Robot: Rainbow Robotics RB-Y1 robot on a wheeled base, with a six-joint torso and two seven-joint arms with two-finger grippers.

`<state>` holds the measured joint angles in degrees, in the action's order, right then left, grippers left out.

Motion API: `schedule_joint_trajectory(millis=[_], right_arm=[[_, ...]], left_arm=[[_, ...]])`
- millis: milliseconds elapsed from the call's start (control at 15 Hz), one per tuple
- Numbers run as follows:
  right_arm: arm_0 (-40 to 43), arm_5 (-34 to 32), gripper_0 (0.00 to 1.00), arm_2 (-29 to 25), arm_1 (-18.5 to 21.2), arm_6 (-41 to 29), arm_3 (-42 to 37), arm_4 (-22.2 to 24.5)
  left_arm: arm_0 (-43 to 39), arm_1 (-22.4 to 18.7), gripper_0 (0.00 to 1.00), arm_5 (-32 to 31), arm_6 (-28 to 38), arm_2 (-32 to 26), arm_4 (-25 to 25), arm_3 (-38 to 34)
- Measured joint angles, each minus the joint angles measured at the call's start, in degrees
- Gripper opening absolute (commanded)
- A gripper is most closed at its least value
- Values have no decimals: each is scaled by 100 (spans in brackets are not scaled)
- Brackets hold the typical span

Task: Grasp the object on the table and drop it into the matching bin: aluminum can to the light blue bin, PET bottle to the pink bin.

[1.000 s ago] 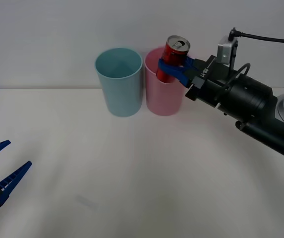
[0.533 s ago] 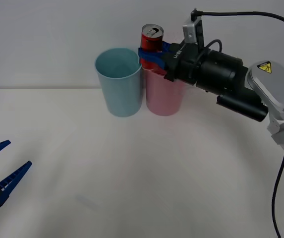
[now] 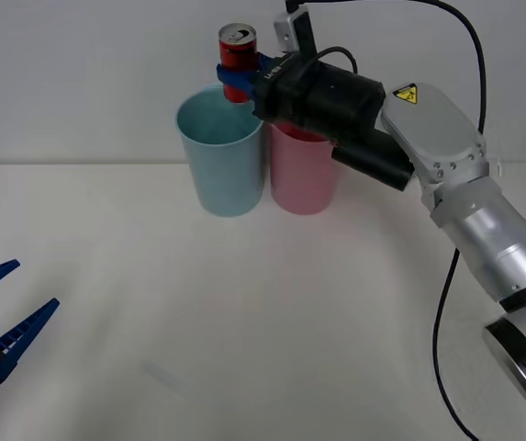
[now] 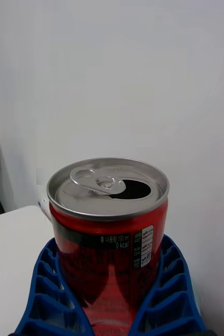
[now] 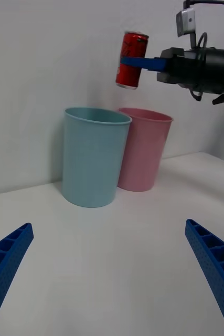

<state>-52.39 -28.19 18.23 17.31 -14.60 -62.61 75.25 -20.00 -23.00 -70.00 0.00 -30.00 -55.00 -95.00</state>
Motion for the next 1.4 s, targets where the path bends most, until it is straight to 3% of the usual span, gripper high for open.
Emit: schedule_joint_trajectory(millis=[400,600,667,733,800,1400], right_arm=[[-561,1458,1,497,-594,51,971,26],[-691,1615,9,527,-752,62,1218,1],[-693,1623,16,535,-755,62,1224,-2],[-692,1624,69,540,-755,46,1225,-7],[-688,1627,100,541,-755,18,1225,-20],[-685,1511,100,546,-609,39,1151,-193]], left_arm=[[0,0,100,0,0,0,0,0],[0,0,100,0,0,0,0,0],[0,0,100,0,0,0,0,0],[0,0,100,0,0,0,0,0],[0,0,100,0,0,0,0,0],[0,0,100,0,0,0,0,0]])
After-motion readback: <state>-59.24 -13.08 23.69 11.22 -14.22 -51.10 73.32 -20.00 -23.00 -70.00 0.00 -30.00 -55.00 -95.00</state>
